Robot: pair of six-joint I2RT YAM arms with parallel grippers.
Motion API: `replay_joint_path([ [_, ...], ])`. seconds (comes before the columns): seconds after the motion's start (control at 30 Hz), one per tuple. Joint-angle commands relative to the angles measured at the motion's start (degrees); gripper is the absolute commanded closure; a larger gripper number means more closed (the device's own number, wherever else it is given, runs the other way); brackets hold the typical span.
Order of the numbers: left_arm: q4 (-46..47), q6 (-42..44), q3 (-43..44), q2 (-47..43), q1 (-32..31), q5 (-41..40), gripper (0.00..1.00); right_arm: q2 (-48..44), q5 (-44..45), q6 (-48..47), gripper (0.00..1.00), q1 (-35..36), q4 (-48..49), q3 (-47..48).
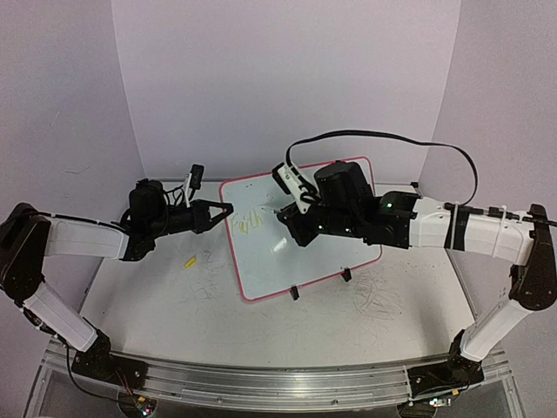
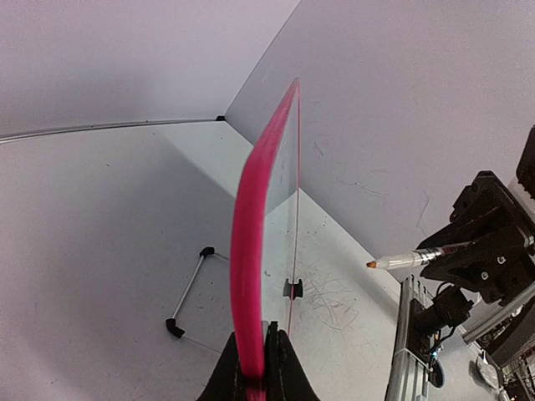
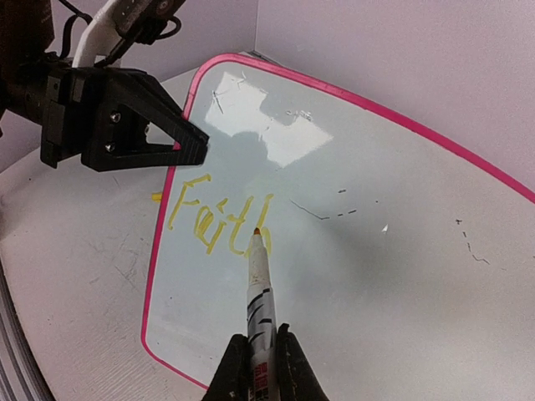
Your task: Write a sentence on the whiteboard
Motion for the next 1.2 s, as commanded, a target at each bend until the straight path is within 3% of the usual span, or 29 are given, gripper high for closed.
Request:
replay_joint_path([
  [0.0, -0.31, 3.98, 0.25, -0.11, 0.36, -1.52, 1.00, 1.28, -0.40, -0.52, 1.00, -0.09, -0.99, 3.37],
  [0.17, -0.36, 4.10, -0.34, -0.52, 0.33, -1.32, 1.00, 1.41, -2.05, 0.93, 1.00, -0.81, -1.64, 3.41],
  [0.3, -0.40, 4.00, -0.65, -0.49, 0.33, -0.99, 1.00, 2.13, -10.37, 6.16, 1.00, -4.96, -1.65, 3.61],
  [0.87, -0.44, 2.89, -2.37, -1.96, 0.25, -1.71, 1.00, -0.32, -9.73, 1.14, 1.00, -5.03, -1.15, 1.23],
  [1.17, -0.43, 2.60, -2.23, -1.93, 0.24, -1.83, 1.00, 2.14, -5.01, -0.77, 1.00, -2.53, -0.60, 2.96],
])
